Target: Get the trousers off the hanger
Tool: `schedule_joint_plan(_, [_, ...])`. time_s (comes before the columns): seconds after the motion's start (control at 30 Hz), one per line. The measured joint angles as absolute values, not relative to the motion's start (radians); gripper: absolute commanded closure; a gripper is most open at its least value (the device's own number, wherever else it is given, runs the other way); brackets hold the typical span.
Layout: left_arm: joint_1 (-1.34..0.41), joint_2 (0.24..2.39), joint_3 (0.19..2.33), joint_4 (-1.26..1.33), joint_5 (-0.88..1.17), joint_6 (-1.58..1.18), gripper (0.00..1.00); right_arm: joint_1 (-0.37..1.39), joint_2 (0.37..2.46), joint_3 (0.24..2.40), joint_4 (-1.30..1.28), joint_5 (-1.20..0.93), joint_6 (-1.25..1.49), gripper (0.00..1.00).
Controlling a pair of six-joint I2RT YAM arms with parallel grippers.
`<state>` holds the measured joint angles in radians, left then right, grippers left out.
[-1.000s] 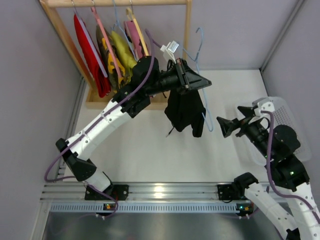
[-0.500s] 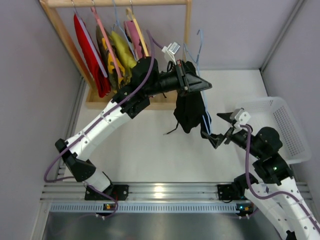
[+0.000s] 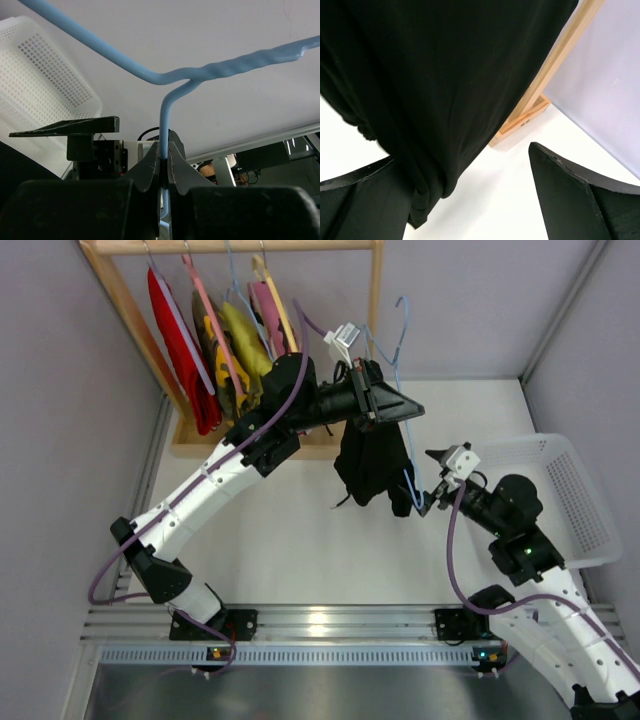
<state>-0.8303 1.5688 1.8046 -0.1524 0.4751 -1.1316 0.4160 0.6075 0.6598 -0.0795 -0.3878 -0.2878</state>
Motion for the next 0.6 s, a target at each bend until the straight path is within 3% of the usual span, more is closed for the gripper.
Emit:
schedule_joint_plan(0.3, [-0.828, 1.569, 1.802, -0.134, 0.475, -1.133, 1.00, 0.416, 0.705, 0.660, 0.039, -0.379, -0.315, 0.14])
schedule_joint_plan(0.37, [-0.828, 1.569, 1.799, -0.131, 0.476, -1.133, 1.00, 0.416, 0.710, 0.660, 0.051, -0.384, -0.321, 0.20])
schedule_joint_plan(0.4, [-0.827, 1.569, 1.797, -0.128, 0.476, -1.134, 1.00, 0.416, 0.710, 0.660, 0.056, -0.386, -0.325, 0.25])
schedule_joint_plan(0.53, [-0.827, 1.569, 1.795, -0.126, 0.475, -1.136, 1.00, 0.416, 0.717, 0.660, 0.067, -0.391, -0.351, 0.72])
schedule_joint_plan(0.6, [-0.827, 1.569, 1.793, -0.125, 0.475, -1.136, 1.00, 0.416, 0.718, 0.660, 0.067, -0.391, -0.361, 0.85])
